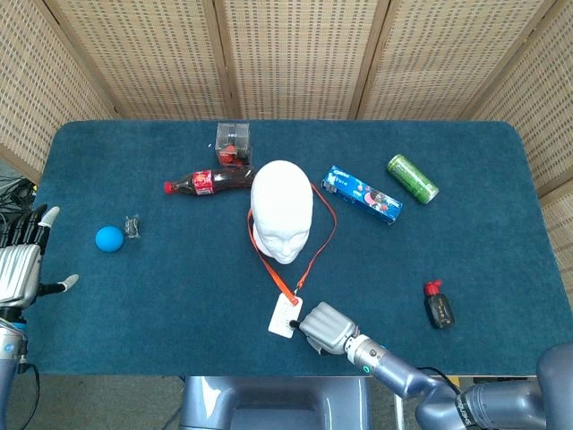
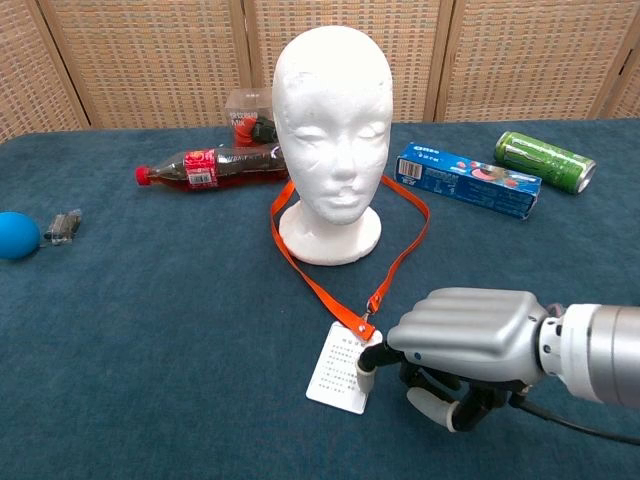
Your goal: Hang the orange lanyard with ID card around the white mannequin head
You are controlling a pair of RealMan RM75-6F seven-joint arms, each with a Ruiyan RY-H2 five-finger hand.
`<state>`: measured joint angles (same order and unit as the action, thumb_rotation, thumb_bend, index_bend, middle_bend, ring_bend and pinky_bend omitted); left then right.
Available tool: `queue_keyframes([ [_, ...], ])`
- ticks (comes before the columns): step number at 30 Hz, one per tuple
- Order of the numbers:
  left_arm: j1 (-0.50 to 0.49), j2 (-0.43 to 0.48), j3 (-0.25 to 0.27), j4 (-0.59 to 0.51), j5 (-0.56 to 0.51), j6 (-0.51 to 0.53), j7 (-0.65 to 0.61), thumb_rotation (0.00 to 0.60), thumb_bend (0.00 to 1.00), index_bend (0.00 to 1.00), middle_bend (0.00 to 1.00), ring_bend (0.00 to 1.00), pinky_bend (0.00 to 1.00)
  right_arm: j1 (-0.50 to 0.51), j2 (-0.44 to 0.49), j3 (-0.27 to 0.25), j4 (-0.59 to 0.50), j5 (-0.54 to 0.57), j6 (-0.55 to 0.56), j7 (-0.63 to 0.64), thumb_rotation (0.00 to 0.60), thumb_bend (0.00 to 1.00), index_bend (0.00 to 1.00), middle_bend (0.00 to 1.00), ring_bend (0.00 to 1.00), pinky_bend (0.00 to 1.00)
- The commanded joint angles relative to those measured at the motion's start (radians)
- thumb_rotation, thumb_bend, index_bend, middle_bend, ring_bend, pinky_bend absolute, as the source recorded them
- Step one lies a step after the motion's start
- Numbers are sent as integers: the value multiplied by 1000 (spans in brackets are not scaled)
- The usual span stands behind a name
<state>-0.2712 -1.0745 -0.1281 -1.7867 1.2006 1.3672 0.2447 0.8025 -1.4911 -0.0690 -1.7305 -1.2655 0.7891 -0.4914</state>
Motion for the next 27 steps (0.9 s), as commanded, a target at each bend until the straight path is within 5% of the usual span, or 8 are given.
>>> queue_keyframes([
  [1, 1, 0, -1, 0, 0, -1, 1, 600, 0, 0, 0, 0, 0, 8, 55, -14, -26, -72, 1, 22, 600, 836, 302, 765, 645, 831],
  [6, 4, -1, 0, -2, 4, -1, 3, 600, 0, 0, 0, 0, 0, -1, 178, -18, -60, -267, 94, 113, 600, 837, 308, 765, 645, 831],
  [12, 10, 0, 3, -5, 17, 7, 5, 600, 0, 0, 0, 0, 0, -43, 299, -23, -53, -372, 222, 215, 600, 836, 326, 765, 645, 831],
  [19, 49, 6, 34, -14, 69, 49, -8, 600, 0, 0, 0, 0, 0, -198, 410, -8, 123, -391, 511, 440, 600, 757, 332, 725, 611, 821],
  [21, 74, 7, 54, -6, 103, 77, -26, 600, 0, 0, 0, 0, 0, -268, 399, 1, 222, -370, 616, 565, 600, 580, 287, 631, 530, 736],
  [24, 97, 7, 74, 19, 143, 98, -69, 600, 0, 0, 0, 0, 0, -343, 363, 26, 322, -307, 691, 609, 600, 117, 122, 237, 165, 329],
  [26, 110, 8, 85, 44, 174, 107, -113, 600, 0, 0, 0, 0, 0, -389, 336, 42, 366, -264, 725, 601, 600, 0, 25, 24, 1, 66],
  [27, 115, 8, 90, 57, 186, 112, -127, 600, 0, 0, 0, 0, 0, -409, 328, 47, 377, -245, 734, 601, 600, 0, 9, 3, 0, 27],
])
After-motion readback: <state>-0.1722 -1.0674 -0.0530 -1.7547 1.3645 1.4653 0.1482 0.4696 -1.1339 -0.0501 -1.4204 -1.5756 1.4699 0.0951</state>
